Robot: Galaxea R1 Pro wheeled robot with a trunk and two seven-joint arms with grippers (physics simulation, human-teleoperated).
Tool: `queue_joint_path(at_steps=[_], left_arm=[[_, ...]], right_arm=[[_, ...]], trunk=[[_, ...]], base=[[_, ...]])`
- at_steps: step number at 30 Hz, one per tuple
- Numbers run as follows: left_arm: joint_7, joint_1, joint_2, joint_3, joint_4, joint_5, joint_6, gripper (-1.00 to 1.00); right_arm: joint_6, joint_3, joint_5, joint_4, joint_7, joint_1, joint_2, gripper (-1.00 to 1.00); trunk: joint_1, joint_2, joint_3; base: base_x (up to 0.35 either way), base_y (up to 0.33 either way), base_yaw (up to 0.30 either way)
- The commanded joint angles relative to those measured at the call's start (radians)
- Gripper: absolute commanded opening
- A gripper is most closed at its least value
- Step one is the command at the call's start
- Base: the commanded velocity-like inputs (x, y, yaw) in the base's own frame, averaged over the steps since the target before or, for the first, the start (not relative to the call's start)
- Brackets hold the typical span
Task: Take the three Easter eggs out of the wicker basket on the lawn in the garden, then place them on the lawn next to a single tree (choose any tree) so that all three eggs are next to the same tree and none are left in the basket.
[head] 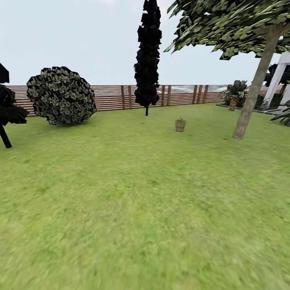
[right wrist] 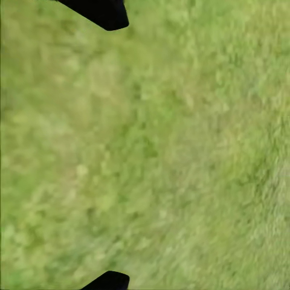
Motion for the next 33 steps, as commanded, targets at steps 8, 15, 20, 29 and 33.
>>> queue_joint_path(at_steps=[8, 15, 20, 29, 33], left_arm=[[0.000, -0.001, -0.002, -0.002, 0.001, 0.010, -0.003, 1.00], [0.000, -0.001, -0.001, -0.003, 0.001, 0.010, -0.004, 1.00], [0.000, -0.001, -0.002, -0.004, 0.001, 0.010, -0.005, 1.00], [0.001, -0.001, -0.008, -0.003, 0.001, -0.033, -0.006, 1.00], [0.004, -0.001, -0.011, -0.002, 0.001, -0.051, -0.006, 1.00]], right_arm=[[-0.003, -0.001, 0.000, 0.001, 0.000, -0.001, 0.000, 1.00], [-0.003, -0.001, 0.000, 0.000, 0.000, -0.001, 0.000, 1.00], [-0.003, -0.001, 0.000, 0.000, 0.000, -0.001, 0.000, 1.00], [-0.005, 0.000, 0.001, 0.002, 0.001, 0.000, -0.001, 1.00], [-0.005, 0.001, 0.001, 0.002, 0.001, -0.001, 0.000, 1.00]], trunk=[[0.001, -0.002, -0.002], [0.001, -0.002, -0.002], [0.001, -0.002, -0.002], [0.001, -0.002, -0.002], [0.001, -0.002, -0.002]], base=[[0.331, 0.000, 0.000], [0.331, 0.000, 0.000], [0.331, 0.000, 0.000], [0.331, 0.000, 0.000], [0.331, 0.000, 0.000]])
